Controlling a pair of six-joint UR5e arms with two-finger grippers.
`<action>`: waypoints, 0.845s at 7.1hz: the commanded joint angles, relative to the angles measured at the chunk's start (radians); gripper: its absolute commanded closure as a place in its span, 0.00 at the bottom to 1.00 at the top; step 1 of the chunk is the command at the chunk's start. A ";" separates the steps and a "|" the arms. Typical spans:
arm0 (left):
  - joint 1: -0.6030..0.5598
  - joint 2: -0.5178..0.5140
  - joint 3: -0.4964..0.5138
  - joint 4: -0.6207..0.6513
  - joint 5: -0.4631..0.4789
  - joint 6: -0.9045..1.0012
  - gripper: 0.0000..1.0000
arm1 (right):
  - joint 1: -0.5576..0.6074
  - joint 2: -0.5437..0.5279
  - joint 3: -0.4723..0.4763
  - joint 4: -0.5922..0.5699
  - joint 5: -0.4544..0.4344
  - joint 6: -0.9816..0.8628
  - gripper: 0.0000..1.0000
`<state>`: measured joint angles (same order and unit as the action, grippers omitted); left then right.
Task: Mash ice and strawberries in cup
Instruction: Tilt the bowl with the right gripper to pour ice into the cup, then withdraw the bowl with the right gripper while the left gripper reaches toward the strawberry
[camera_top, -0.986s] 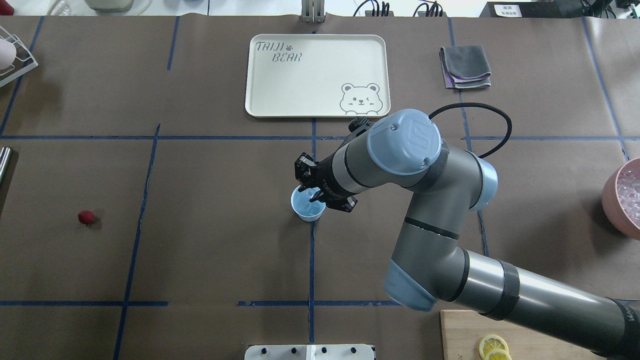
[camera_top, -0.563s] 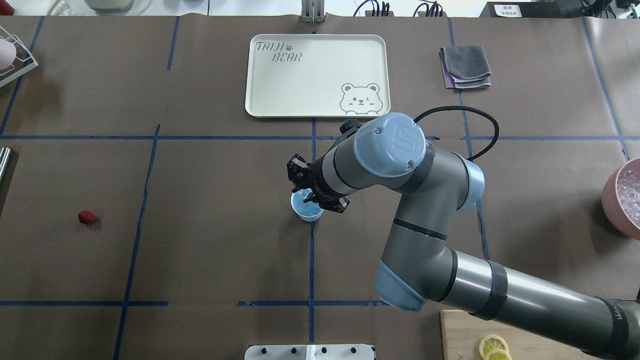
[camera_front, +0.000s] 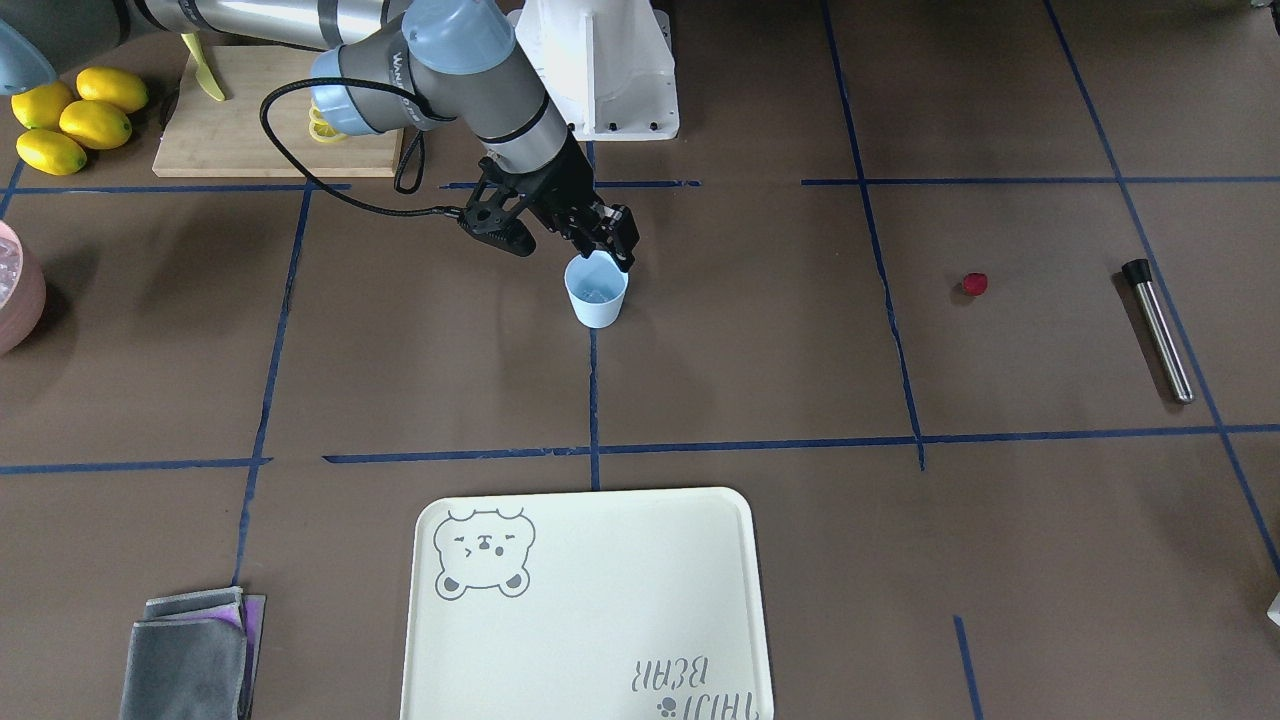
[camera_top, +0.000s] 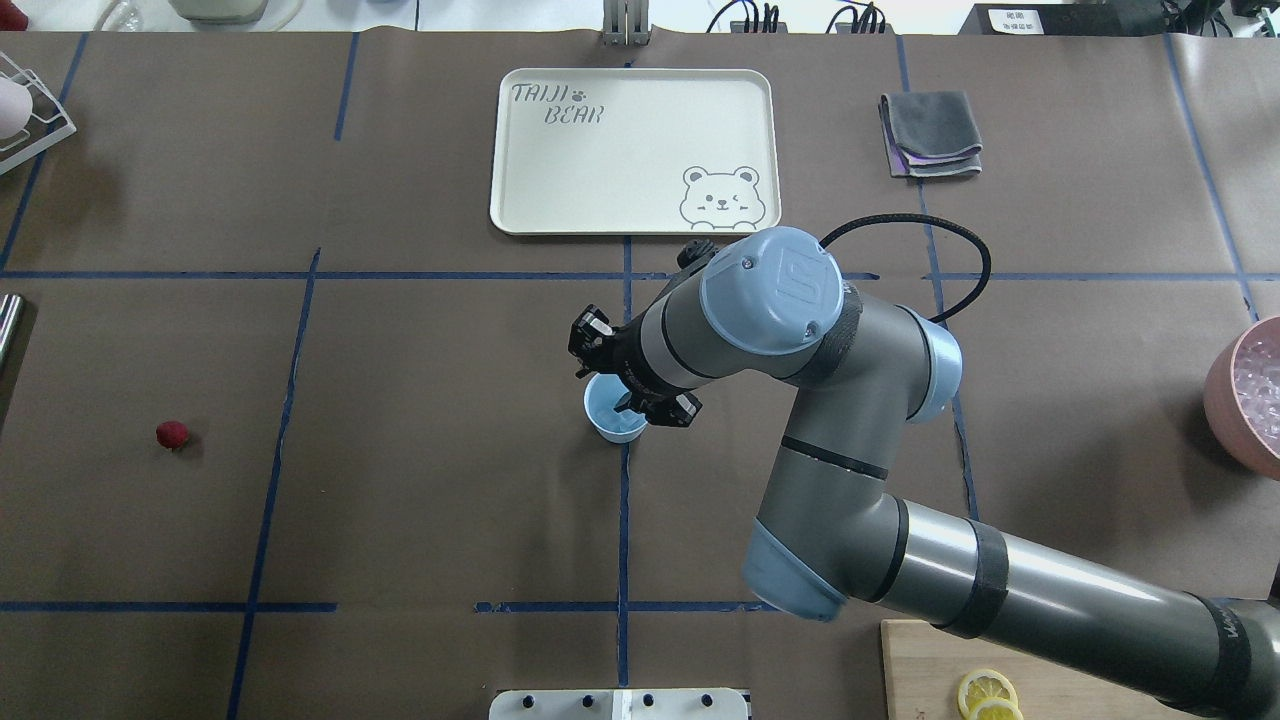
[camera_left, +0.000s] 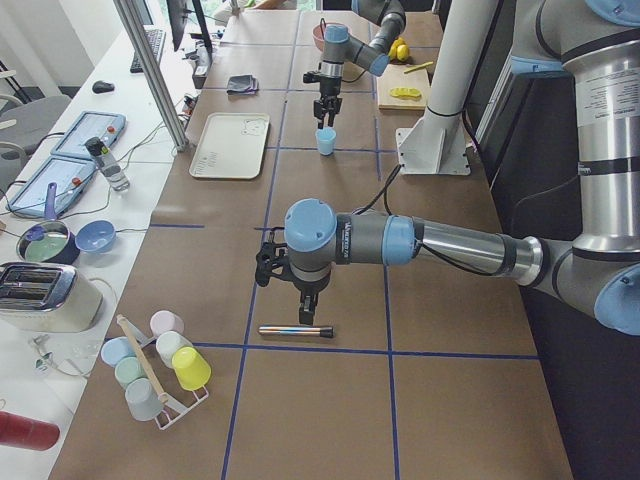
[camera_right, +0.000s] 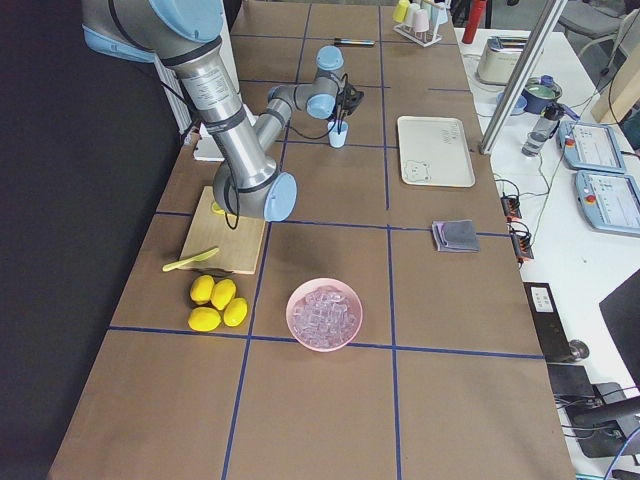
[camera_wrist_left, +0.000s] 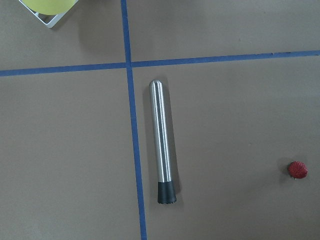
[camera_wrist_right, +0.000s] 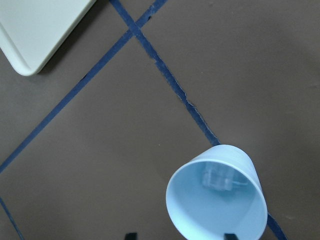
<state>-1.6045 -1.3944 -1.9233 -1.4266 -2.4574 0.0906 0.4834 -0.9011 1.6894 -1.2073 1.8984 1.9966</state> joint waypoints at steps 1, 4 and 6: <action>0.000 0.000 0.001 0.000 0.000 0.000 0.00 | 0.044 -0.039 0.059 -0.011 0.048 -0.005 0.01; 0.075 -0.003 0.000 -0.050 0.000 -0.185 0.00 | 0.367 -0.359 0.246 -0.012 0.362 -0.267 0.00; 0.257 -0.003 0.000 -0.292 0.003 -0.474 0.00 | 0.487 -0.564 0.286 -0.011 0.396 -0.584 0.00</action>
<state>-1.4438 -1.3974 -1.9240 -1.5802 -2.4567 -0.2054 0.8977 -1.3507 1.9534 -1.2184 2.2658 1.5932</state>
